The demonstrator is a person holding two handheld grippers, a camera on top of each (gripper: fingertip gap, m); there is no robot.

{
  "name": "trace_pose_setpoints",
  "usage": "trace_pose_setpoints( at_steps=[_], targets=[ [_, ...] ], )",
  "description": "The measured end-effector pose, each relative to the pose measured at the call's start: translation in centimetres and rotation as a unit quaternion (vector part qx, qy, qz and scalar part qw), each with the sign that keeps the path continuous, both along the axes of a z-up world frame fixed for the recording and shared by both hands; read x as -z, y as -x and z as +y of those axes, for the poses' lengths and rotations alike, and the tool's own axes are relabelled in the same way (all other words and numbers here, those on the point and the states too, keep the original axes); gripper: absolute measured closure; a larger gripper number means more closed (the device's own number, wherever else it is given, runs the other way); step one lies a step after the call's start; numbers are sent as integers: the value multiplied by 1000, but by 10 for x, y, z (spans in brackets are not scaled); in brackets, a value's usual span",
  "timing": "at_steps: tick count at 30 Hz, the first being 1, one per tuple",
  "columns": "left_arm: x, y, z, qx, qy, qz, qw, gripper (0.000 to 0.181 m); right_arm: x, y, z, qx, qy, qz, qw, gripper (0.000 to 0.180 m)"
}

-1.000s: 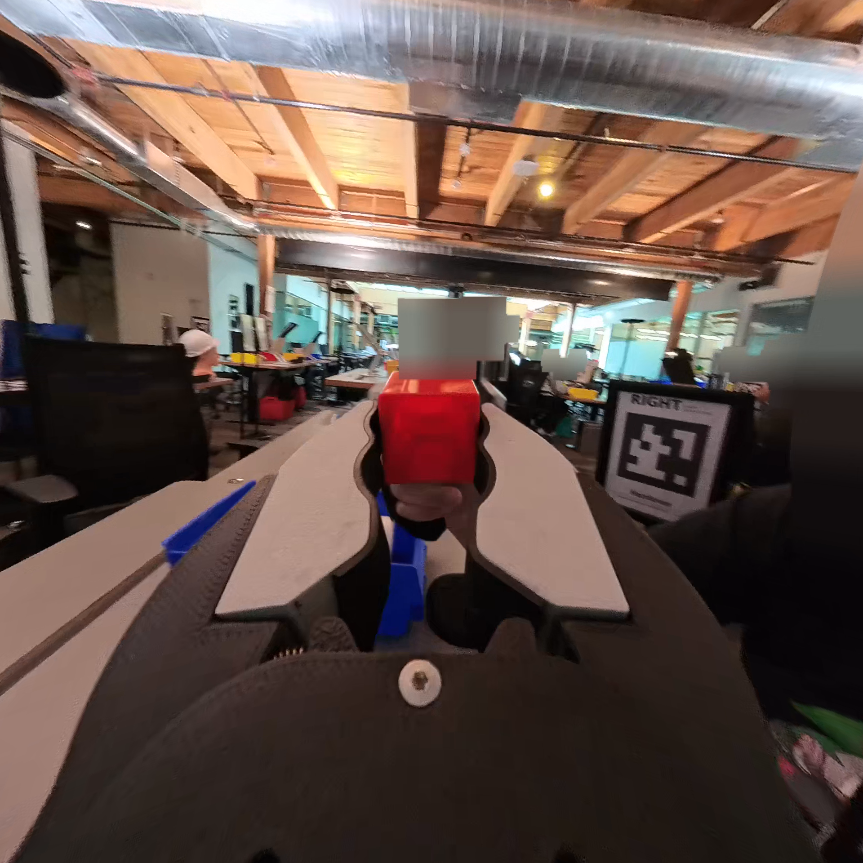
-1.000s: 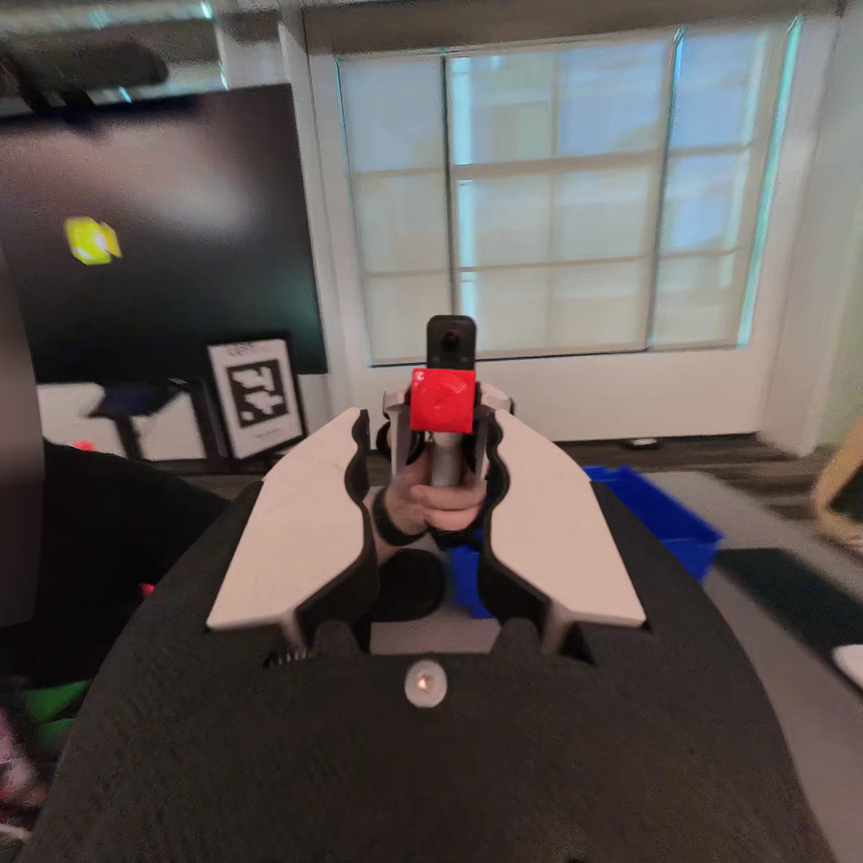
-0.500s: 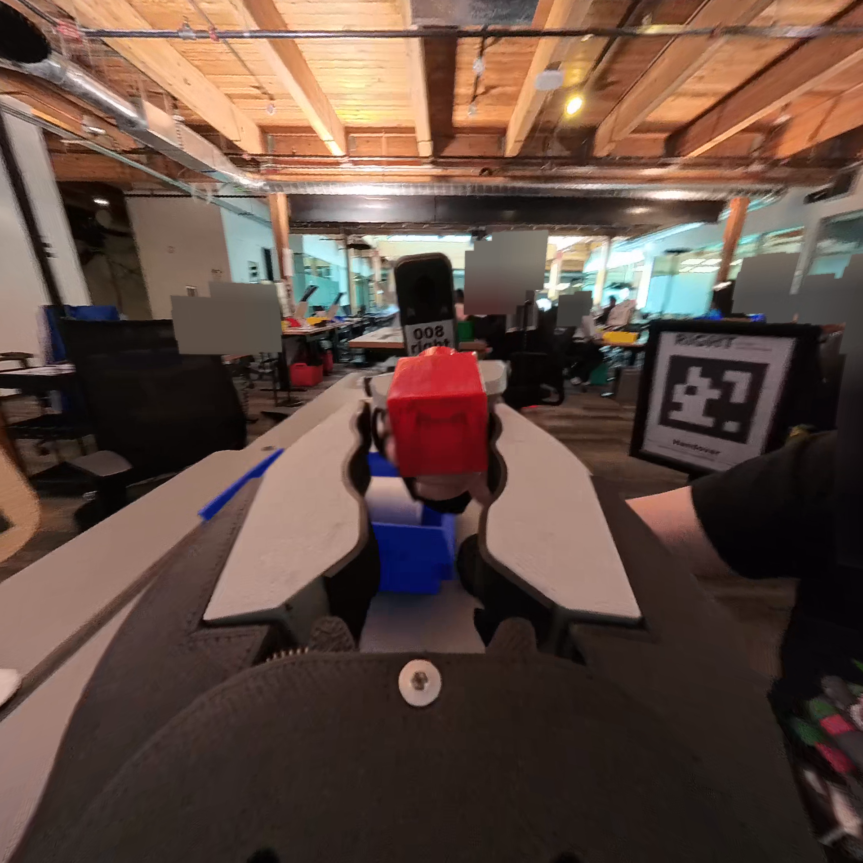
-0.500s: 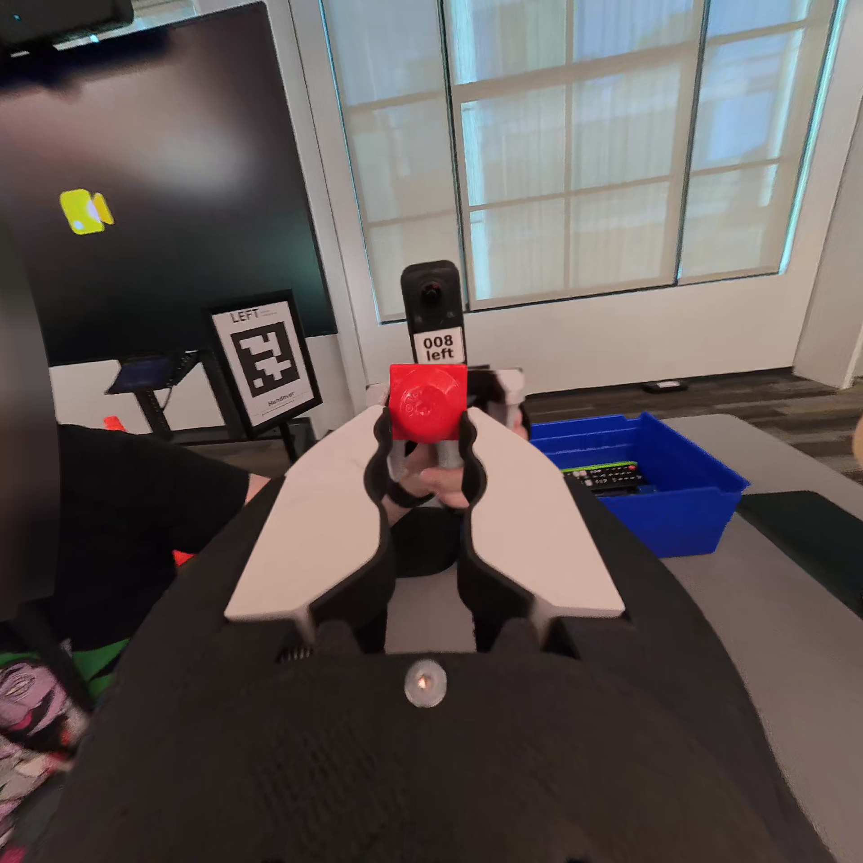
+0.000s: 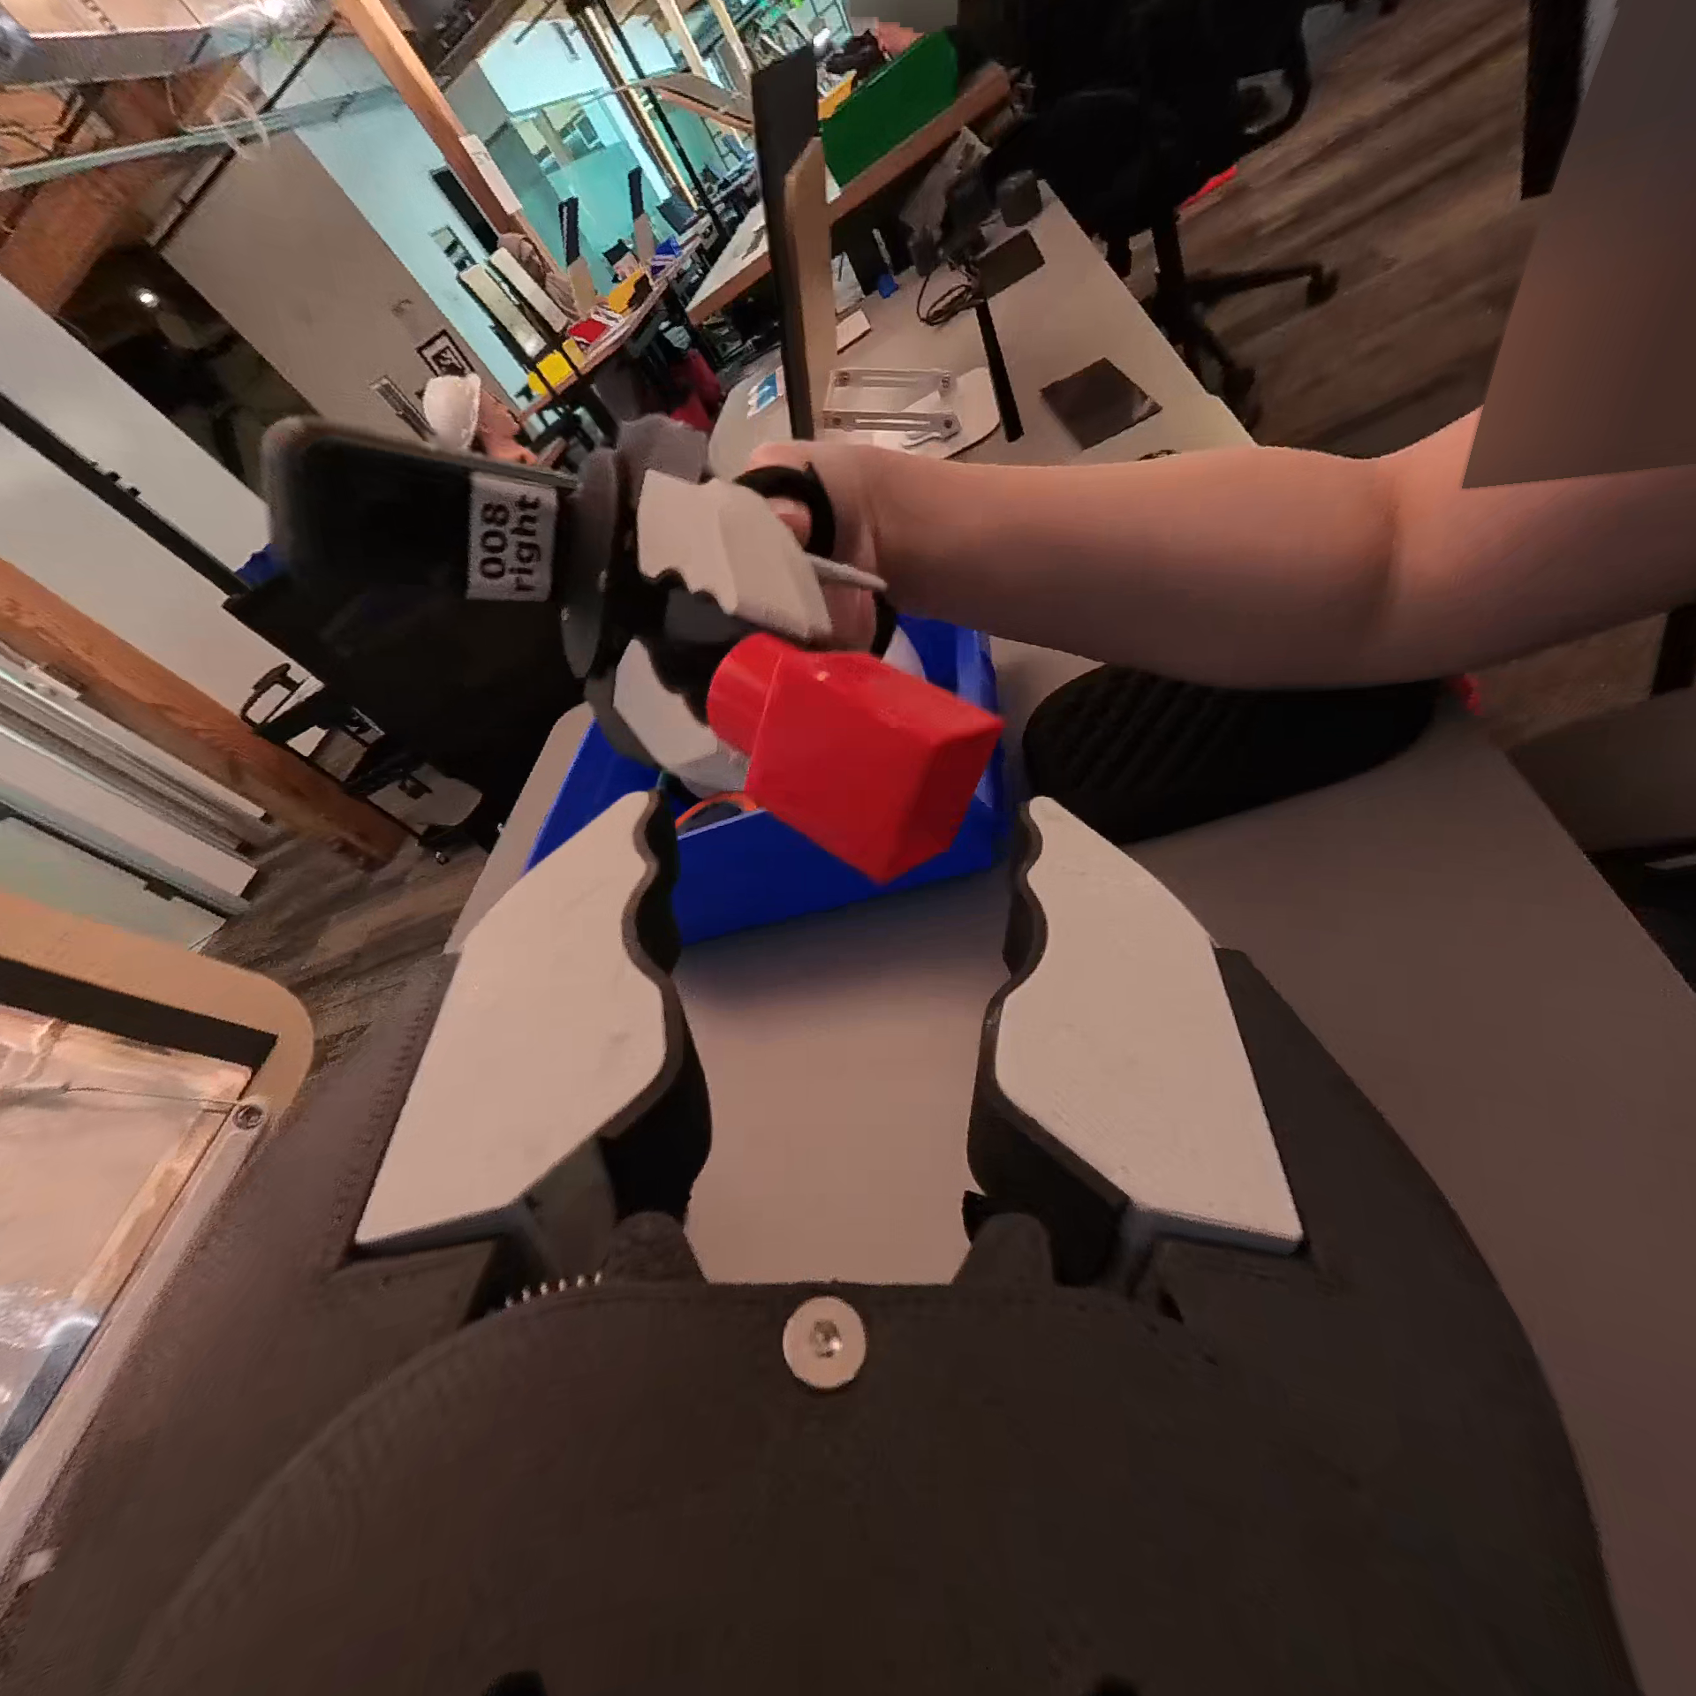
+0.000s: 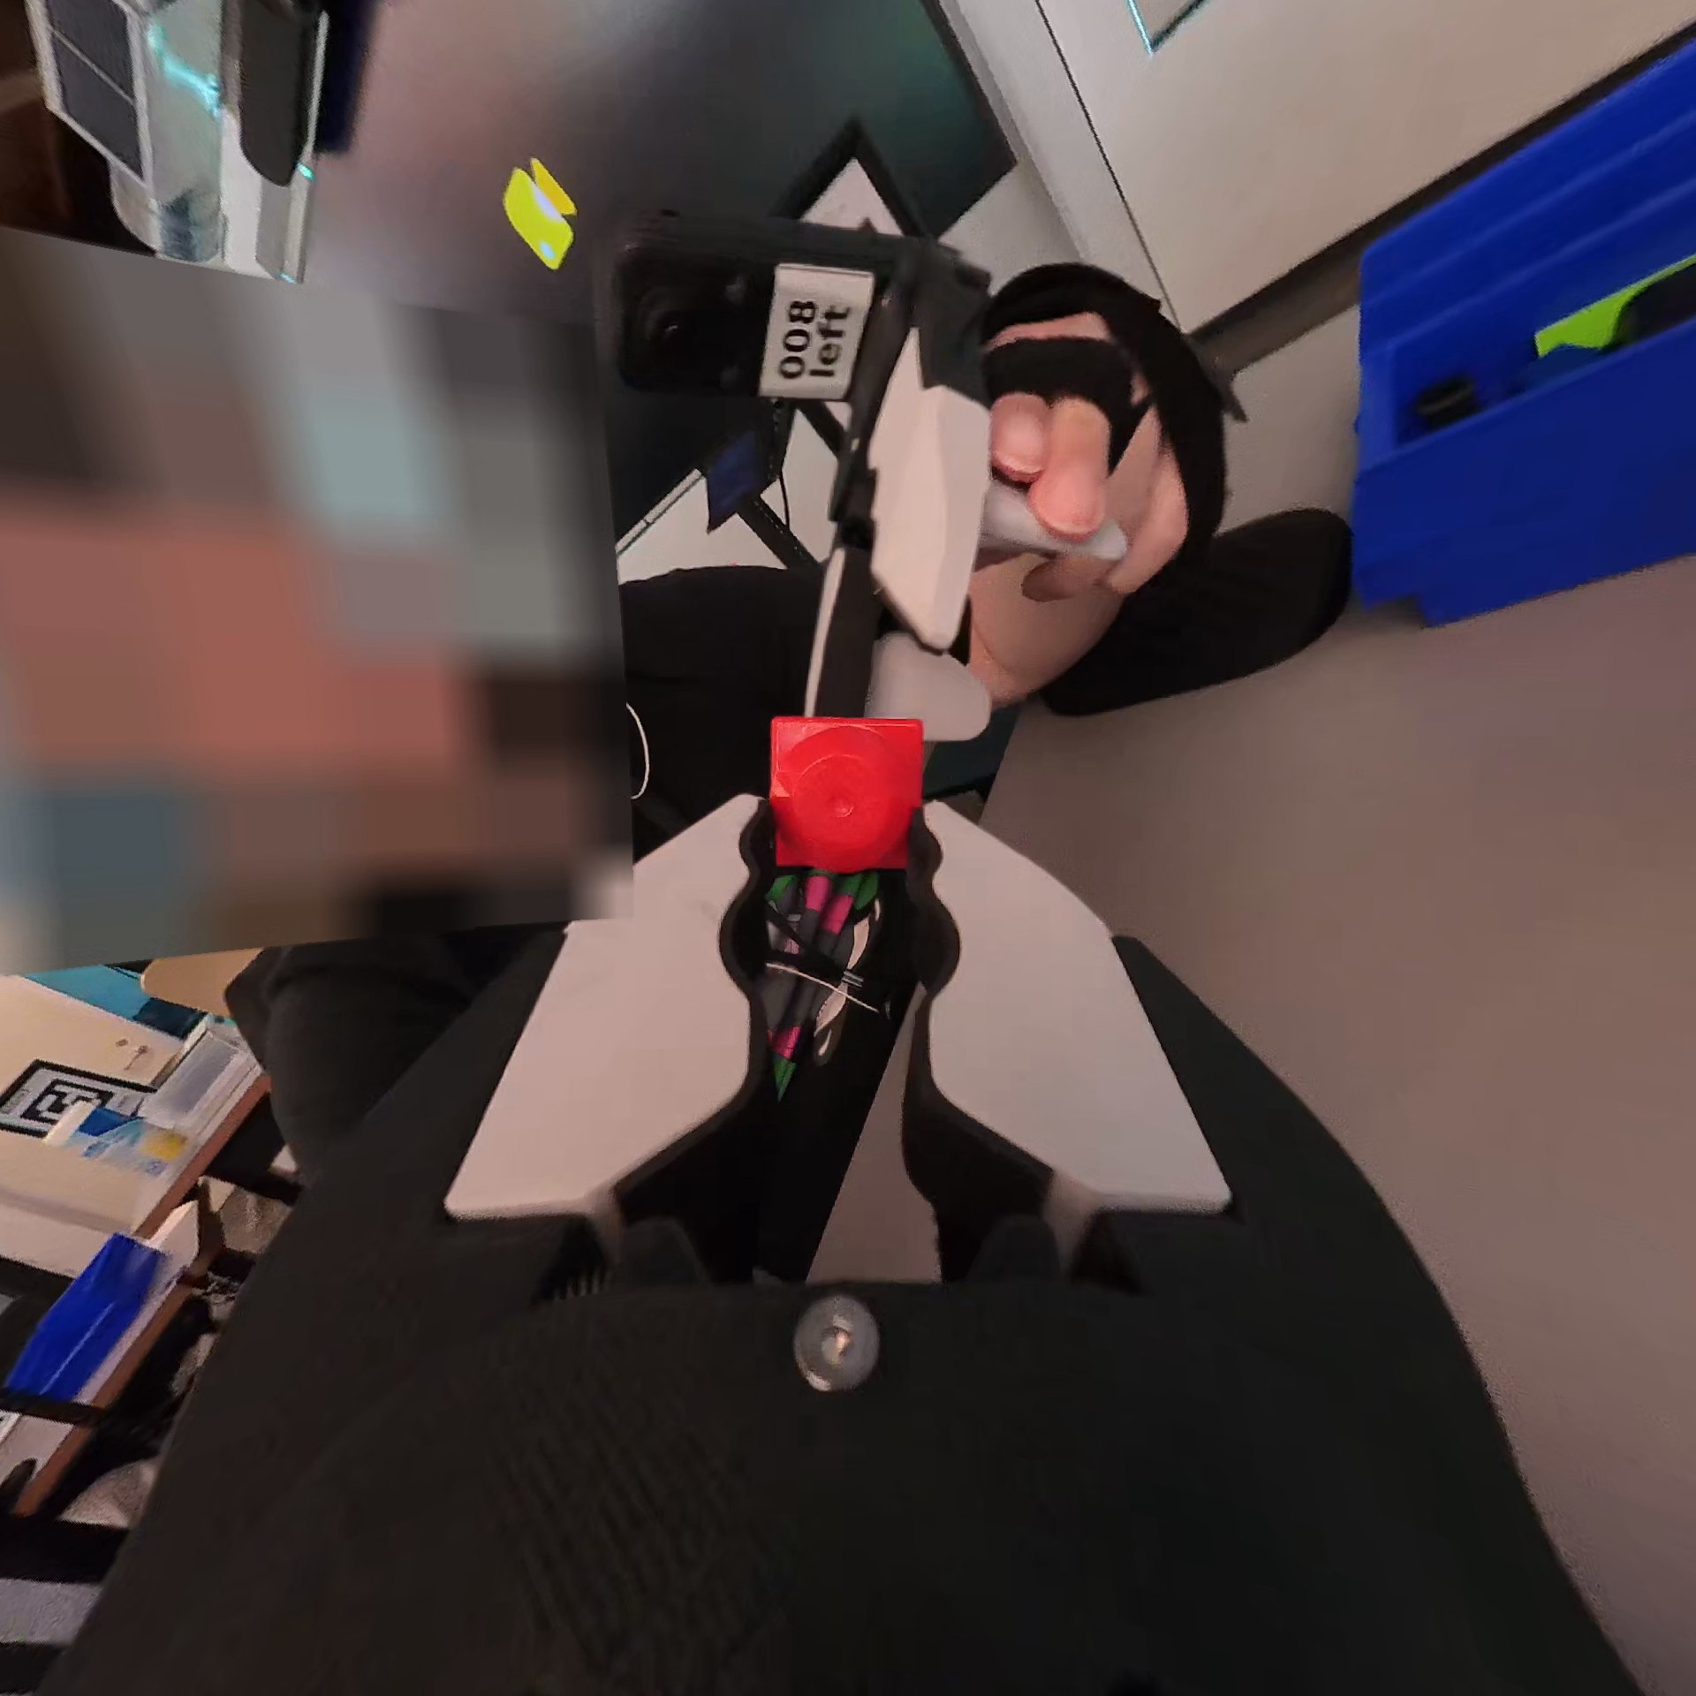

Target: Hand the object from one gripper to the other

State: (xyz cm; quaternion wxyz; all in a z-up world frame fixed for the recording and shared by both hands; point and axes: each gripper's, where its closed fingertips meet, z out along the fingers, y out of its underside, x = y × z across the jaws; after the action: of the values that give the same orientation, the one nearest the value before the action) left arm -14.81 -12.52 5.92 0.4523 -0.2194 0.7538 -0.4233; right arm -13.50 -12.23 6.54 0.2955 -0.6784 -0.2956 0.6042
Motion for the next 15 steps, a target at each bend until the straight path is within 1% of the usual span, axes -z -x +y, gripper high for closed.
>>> trace_pose_setpoints(
  at_steps=[1, 3, 4, 7, 8, 11, 12, 13, 15],
  targets=[
    [3, -1, -1, -2, -6, 2, 1000, 112, 2, 2, 0, -4, 3, -1, 1000, 152],
    [8, -3, -1, -3, -21, 1, 1000, 111, 7, 7, -4, -28, 16, -5, 999, 152],
    [10, -3, -3, 4, -21, 3, 1000, 111, 14, 11, -5, -36, 27, -20, 999, 151],
    [20, 3, -19, 47, -31, 17, 998, 105, 25, 23, -13, -80, 42, -38, 995, 151],
    [23, 3, -22, 52, -43, 15, 998, 108, 27, 27, -12, -85, 49, -40, 994, 151],
    [34, 4, -31, 61, -76, 23, 995, 107, 32, 34, -11, -96, 59, -46, 993, 151],
    [35, 5, -33, 65, -80, 24, 994, 112, 31, 35, -11, -99, 60, -42, 992, 151],
    [36, 5, -34, 65, -85, 23, 994, 112, 31, 35, -11, -102, 57, -44, 992, 151],
    [30, 3, -28, 45, -101, 4, 994, 113, 25, 35, -5, -81, 35, -38, 995, 151]
  ],
)
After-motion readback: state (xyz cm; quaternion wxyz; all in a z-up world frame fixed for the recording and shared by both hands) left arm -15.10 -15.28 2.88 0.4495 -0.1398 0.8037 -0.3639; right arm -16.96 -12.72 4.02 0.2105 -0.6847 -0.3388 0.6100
